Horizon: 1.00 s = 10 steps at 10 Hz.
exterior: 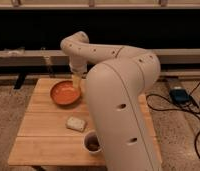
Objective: Move the arm in a circular motion
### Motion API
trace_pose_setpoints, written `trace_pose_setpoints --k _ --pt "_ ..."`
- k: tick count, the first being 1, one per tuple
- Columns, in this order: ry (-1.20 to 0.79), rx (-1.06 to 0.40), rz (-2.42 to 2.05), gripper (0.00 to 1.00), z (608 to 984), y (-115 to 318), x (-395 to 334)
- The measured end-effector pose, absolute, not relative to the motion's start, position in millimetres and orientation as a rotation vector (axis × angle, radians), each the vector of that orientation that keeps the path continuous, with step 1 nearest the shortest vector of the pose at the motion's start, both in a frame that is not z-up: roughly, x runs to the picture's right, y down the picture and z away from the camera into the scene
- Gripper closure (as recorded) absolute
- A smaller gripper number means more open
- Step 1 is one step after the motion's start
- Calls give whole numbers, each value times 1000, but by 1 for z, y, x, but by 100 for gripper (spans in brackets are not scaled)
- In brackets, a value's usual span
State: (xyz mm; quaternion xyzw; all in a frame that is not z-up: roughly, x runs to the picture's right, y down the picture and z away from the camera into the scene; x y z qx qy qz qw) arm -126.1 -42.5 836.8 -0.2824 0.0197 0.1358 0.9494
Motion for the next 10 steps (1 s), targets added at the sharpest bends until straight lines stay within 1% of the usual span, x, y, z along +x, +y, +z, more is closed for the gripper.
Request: trace_pose_setpoints --k 3,6,8,10 --pt "-40 -601 151 20 800 -2 -181" --pt "-111 -624 10 20 759 40 -219" --pt "-159 -635 -98 20 724 69 -240" --pt "-210 -653 -215 20 679 101 -257"
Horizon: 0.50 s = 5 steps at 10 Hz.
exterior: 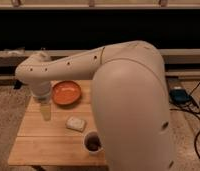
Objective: Move the arm in a circular motion
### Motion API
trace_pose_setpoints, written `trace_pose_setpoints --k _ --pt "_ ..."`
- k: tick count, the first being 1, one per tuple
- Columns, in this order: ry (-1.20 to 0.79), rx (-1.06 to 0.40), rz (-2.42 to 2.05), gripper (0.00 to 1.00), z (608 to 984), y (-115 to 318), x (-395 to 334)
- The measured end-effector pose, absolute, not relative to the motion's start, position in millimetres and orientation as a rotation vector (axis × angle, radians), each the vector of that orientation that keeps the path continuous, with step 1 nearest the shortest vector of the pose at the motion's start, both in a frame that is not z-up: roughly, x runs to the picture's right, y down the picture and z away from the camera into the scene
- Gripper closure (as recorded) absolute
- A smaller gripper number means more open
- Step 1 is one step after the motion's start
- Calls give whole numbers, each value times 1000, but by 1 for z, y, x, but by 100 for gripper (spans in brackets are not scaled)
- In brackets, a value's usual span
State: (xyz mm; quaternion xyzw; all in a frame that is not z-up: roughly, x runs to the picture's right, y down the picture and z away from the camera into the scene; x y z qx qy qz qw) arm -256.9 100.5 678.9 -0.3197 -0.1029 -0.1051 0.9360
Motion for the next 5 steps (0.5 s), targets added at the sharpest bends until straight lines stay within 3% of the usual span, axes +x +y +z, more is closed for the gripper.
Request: trace_pose_setpoints --k 3,5 --pt "-251 -686 -294 20 631 135 -249" --pt "-258 -690 -295 20 626 140 -251"
